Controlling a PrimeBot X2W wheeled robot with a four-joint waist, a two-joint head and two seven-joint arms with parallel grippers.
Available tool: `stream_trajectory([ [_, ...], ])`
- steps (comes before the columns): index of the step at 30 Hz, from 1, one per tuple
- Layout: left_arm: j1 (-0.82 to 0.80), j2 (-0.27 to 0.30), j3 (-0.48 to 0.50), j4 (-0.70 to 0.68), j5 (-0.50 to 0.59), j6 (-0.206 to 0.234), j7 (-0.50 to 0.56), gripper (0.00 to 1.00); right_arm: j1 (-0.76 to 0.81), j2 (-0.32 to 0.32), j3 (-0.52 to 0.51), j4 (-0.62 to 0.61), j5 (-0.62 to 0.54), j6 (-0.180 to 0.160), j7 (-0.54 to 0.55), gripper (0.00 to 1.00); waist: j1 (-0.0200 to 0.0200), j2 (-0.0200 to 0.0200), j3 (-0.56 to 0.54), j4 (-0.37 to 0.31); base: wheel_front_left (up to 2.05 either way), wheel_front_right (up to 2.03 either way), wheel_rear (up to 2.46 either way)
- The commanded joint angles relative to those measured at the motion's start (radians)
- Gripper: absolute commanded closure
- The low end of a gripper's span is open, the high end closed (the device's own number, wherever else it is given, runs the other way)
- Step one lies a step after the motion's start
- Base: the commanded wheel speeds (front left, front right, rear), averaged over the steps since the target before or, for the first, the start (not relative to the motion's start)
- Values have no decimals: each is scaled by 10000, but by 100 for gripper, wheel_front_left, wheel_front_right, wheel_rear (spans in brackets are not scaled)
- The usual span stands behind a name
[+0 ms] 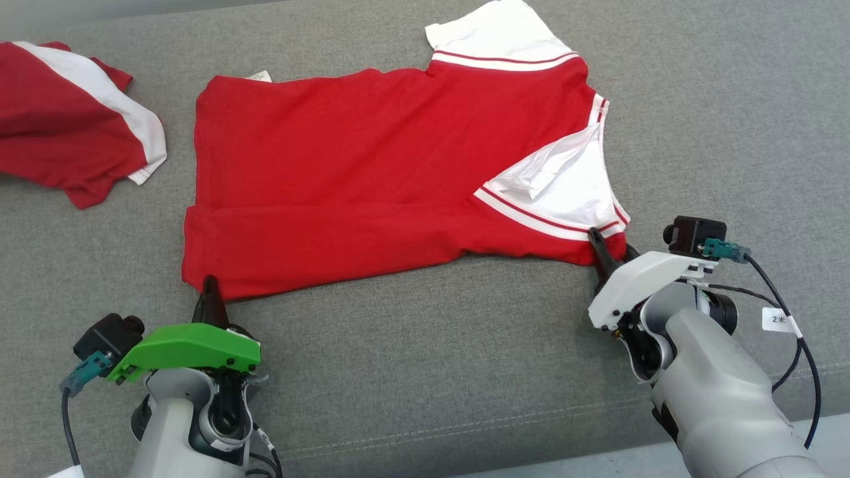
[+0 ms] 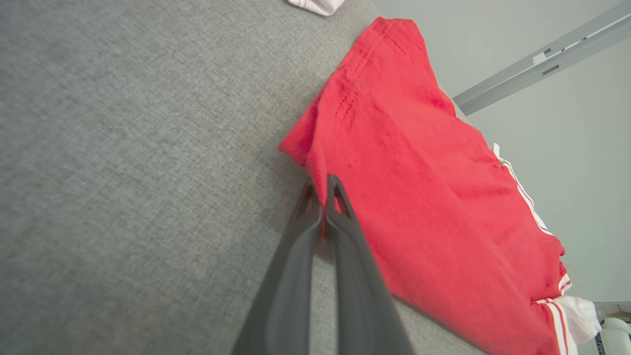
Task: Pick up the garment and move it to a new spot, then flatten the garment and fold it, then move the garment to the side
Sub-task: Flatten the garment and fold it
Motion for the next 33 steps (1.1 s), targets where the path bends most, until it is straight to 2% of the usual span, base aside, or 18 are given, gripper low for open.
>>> stream_trajectory([
  [1,-74,59,-4,-21,81,13,-69,100,-25,-2,110,118,83,-7,-22,100,0,-1,-6,-1,0,0,0],
  [7,195,57,-90,-302,145,-92,-188,100,-249,-485,443,-368,806,-7,-213,100,0,-1,-132,-94,0,0,0],
  [14,993,70,-315,-1026,-37,-63,-342,100,418,-1681,665,-1306,1695,-14,361,100,0,-1,-332,-245,0,0,0],
  [18,1705,83,-634,-1520,-292,79,-549,100,1006,-2092,518,-1712,2159,-16,445,100,0,-1,-379,-278,0,0,0],
  [25,2657,80,-1359,-1962,-583,439,-813,100,2023,-2052,262,-2015,2810,-16,145,100,0,-1,-410,-199,0,0,0],
  [32,2854,77,-1643,-1917,-661,739,-1025,100,2443,-1939,381,-1710,2745,-16,-339,100,0,-1,-501,-202,0,0,0],
  [33,2870,77,-1649,-1903,-662,764,-1038,100,2461,-1924,392,-1685,2709,-16,-448,87,0,-1,-521,-221,0,0,0],
])
